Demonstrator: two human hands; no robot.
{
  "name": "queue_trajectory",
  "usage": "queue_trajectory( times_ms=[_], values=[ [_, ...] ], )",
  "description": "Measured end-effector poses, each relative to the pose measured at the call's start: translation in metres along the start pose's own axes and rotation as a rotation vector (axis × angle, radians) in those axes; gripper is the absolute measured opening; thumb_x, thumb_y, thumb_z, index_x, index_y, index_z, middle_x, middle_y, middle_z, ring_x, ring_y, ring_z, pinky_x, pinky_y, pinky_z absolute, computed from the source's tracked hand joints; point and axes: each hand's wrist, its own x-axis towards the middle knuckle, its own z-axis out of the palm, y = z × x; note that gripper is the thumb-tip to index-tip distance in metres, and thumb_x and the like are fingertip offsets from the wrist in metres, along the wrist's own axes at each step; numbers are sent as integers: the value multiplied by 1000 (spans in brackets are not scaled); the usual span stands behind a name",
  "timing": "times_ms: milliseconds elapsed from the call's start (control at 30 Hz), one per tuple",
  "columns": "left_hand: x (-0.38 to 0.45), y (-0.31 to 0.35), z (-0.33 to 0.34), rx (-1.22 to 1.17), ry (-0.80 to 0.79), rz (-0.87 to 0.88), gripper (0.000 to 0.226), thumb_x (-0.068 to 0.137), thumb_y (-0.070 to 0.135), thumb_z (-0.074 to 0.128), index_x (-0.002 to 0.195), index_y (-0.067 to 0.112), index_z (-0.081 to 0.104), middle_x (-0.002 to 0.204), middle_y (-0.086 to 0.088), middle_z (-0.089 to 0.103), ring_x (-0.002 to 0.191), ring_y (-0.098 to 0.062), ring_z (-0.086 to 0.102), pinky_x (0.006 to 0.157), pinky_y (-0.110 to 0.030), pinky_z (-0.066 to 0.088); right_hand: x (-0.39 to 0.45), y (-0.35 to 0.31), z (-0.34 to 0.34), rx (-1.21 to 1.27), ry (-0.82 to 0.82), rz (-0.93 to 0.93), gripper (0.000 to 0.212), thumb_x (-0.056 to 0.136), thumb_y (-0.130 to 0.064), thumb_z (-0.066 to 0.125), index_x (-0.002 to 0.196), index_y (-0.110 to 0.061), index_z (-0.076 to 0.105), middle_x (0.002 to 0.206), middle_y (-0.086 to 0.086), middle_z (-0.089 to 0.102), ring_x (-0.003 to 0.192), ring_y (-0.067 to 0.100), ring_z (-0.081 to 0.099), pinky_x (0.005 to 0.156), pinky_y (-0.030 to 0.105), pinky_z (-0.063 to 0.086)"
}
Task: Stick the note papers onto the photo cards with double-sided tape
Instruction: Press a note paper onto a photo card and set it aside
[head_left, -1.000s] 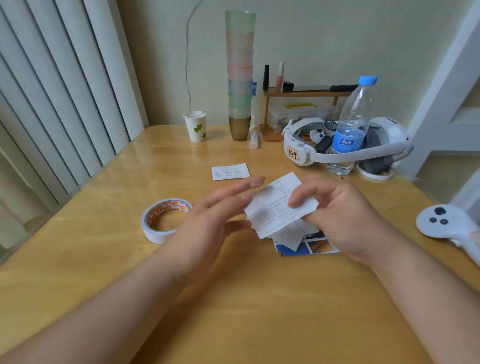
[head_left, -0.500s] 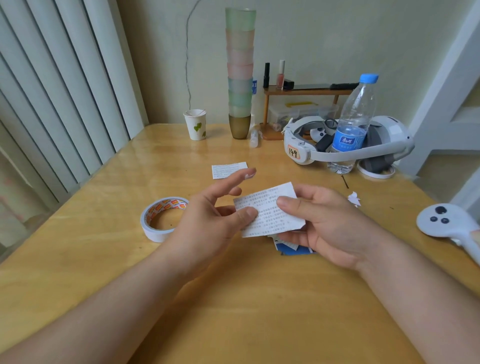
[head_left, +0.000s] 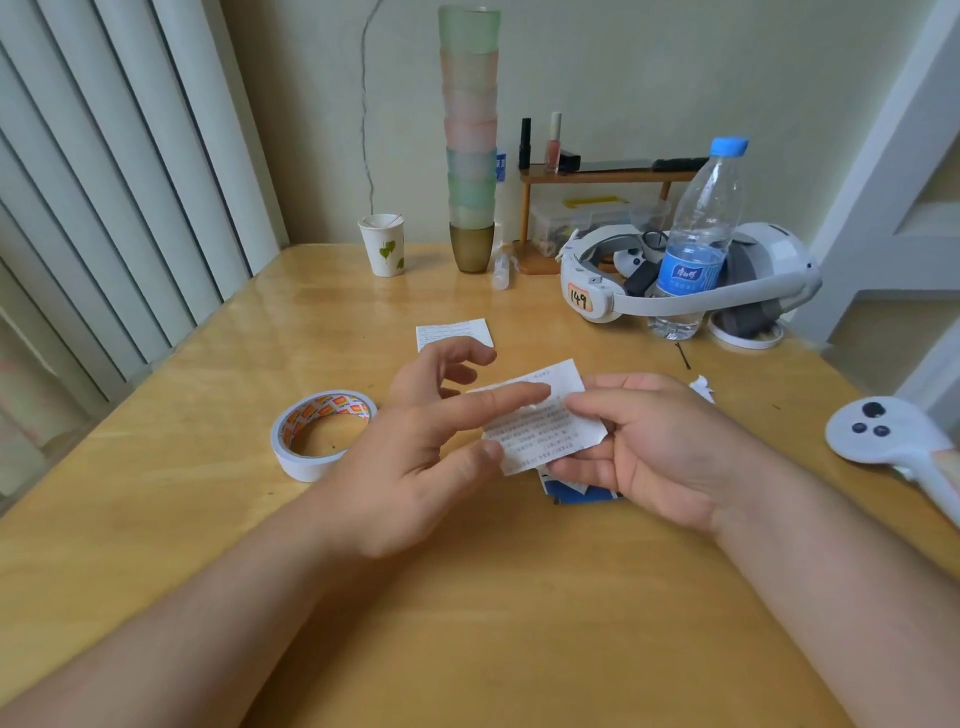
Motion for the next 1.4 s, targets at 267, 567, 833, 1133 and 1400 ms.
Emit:
queue_trajectory(
  times_ms=[267, 567, 833, 1133, 1400],
  values=[
    [-2, 1, -2, 251, -49, 8, 53, 98, 71, 37, 146, 54, 52, 148, 15, 31, 138, -13, 35, 117, -42, 37, -3, -2, 0, 23, -20, -32, 27, 104, -3, 52, 129, 4, 60, 108, 26, 76, 97, 39, 77, 75, 44, 66],
    [9, 16, -5, 849, 9, 194, 61, 94, 84, 38, 141, 51, 60, 154, -6, 48, 130, -41, 45, 114, -56, 35, -1, -2, -7, 82, -34, 24, 20, 100, -8, 59, 114, 2, 69, 116, 22, 75, 103, 33, 76, 91, 42, 61],
    [-2, 16, 22, 1044, -56, 59, 86, 79, 82, 62, 156, 50, 39, 165, -11, 35, 140, -46, 42, 119, -74, 17, 8, 3, -12, 102, 61, 99, 28, 99, -8, 60, 124, 4, 66, 119, 22, 75, 91, 30, 76, 83, 41, 65],
    [-5, 10, 23, 331, -91, -56, 68, 94, 74, 49, 154, 68, 15, 158, 13, 21, 140, -17, 25, 118, -39, 34, 2, -5, -11, 77, 13, -2, 14, 99, -8, 61, 108, 0, 67, 103, 20, 76, 90, 30, 77, 76, 39, 66],
    [-3, 10, 30, 19, -129, -141, 68, 92, 71, 53, 147, 78, 13, 149, 20, 28, 141, -8, 24, 117, -36, 38, -1, -4, -5, 68, 18, -41, 15, 103, -8, 57, 108, 1, 67, 94, 20, 76, 80, 28, 77, 63, 32, 63]
  ],
)
